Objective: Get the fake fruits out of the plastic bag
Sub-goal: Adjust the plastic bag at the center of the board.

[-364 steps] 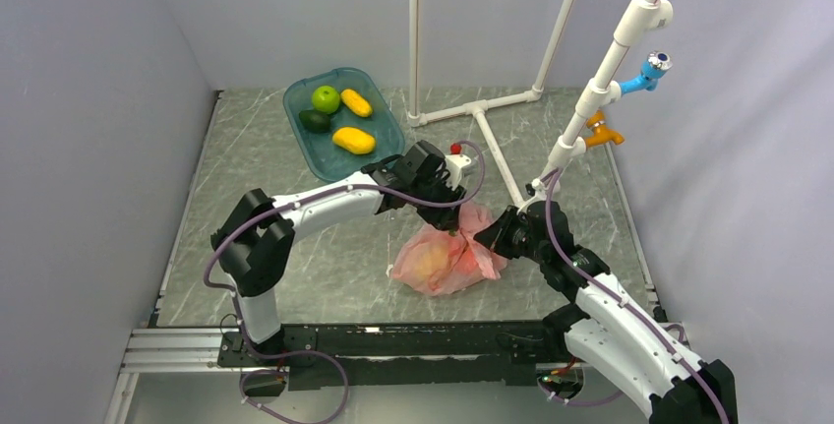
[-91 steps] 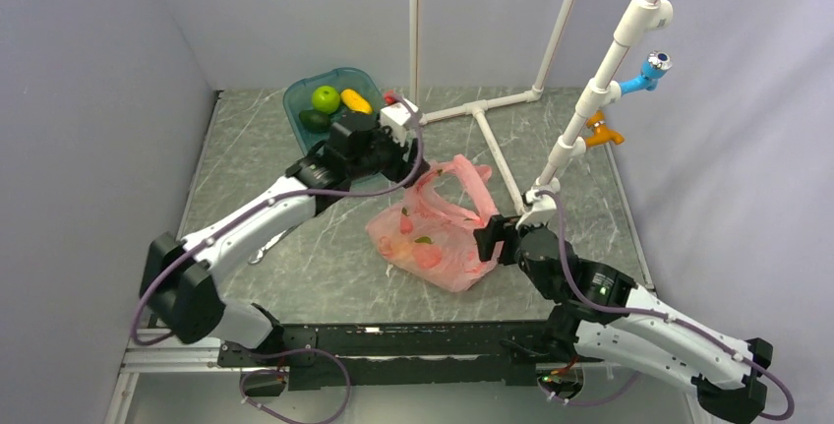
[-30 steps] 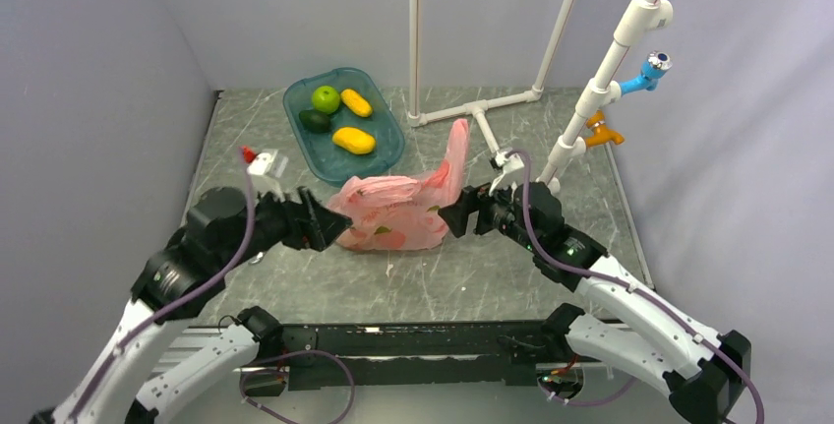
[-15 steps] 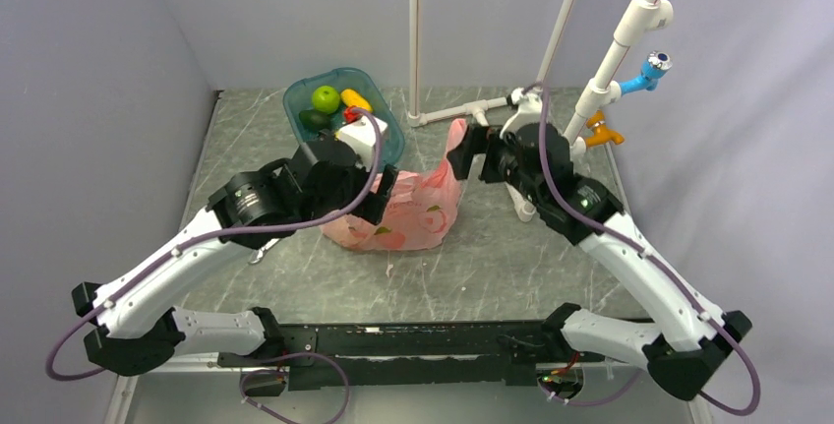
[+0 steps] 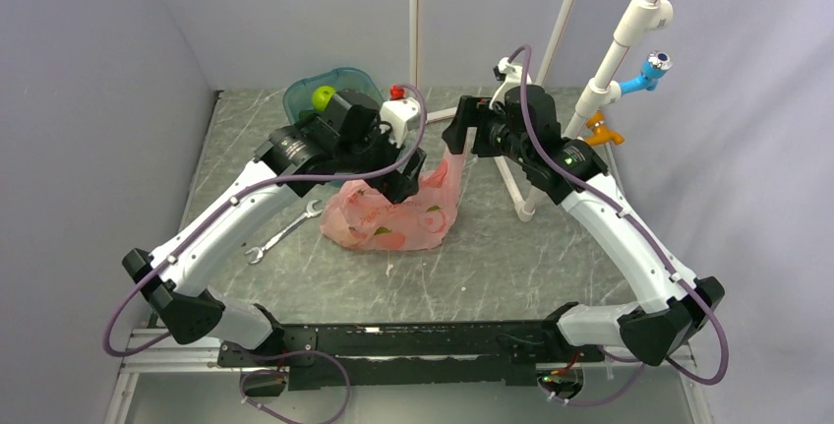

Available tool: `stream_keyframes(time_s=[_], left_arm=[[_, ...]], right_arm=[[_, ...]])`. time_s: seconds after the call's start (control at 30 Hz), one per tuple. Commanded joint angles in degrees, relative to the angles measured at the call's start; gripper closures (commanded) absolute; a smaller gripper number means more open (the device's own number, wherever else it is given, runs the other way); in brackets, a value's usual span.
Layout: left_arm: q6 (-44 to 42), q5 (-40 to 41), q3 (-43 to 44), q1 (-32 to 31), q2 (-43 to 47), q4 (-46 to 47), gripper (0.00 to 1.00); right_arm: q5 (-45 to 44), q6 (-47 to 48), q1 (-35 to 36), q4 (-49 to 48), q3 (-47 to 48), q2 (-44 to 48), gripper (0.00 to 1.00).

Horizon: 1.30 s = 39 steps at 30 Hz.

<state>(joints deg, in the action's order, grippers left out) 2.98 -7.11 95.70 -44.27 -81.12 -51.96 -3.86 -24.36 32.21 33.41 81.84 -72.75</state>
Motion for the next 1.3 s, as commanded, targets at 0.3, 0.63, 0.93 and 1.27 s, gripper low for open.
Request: stream_keyframes(time_s=[0.3, 0.63, 0.93, 1.27], left_arm=[[0.98, 12.12, 1.45, 0.13, 2.20, 6.58, 0.82], [18.45, 42.75, -12.90, 3.52, 21.66, 20.86, 1.00], [38.46, 24.75, -21.81, 9.82, 30.84, 17.71, 1.00], [39.59, 14.61, -30.74, 9.82, 38.80, 20.85, 1.00]], right_arm=[[1.91, 4.06, 0.03, -2.12, 1.52, -3.24, 0.73], [-7.25, 9.47, -0.04, -10.79, -8.21, 11.18, 1.00], [11.71, 6.20, 0.06, -10.20, -24.39, 28.26, 0.67], [14.89, 14.41, 0.11, 9.96, 1.78, 17.95, 0.19]])
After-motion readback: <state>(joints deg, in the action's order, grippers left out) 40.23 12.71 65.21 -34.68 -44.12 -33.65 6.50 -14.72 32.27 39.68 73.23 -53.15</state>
